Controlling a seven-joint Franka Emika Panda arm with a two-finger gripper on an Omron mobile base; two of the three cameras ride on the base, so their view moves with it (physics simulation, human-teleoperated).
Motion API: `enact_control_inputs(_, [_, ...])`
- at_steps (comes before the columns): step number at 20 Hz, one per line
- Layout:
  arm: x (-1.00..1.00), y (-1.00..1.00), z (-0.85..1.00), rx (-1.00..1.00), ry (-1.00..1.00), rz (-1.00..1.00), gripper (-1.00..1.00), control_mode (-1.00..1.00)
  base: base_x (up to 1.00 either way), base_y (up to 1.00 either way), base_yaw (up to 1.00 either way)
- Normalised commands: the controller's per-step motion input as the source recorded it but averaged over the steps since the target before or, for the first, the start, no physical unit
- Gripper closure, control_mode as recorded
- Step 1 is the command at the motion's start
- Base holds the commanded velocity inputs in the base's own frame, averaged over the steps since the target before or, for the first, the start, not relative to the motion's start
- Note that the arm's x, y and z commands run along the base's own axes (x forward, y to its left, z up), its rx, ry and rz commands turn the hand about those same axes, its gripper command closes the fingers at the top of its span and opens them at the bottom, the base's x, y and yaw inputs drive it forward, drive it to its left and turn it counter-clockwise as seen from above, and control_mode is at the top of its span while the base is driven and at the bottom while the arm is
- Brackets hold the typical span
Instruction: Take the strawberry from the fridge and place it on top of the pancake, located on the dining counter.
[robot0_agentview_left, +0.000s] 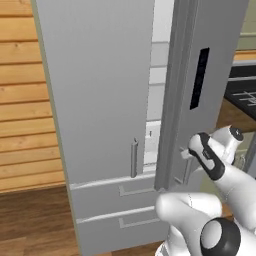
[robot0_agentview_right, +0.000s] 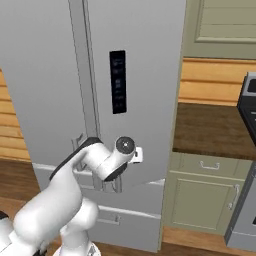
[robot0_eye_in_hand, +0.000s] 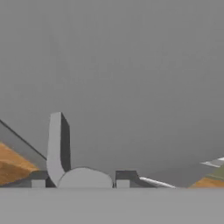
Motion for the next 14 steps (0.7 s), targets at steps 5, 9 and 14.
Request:
enact_control_inputs(5, [-0.72,-1.0,-0.04,0.0,0.0,0.01,1.0,-1.0,0.0,0.0,0.0])
enact_control_inputs(9, [-0.7,-1.0,-0.37,0.0,-0.01,0.0,1.0,-1.0,0.0,0.0,0.0])
enact_control_inputs(14, [-0.2,-0.27,-0.18,0.05,-0.19,0.01,-1.0,-1.0,0.0,0.0,0.0])
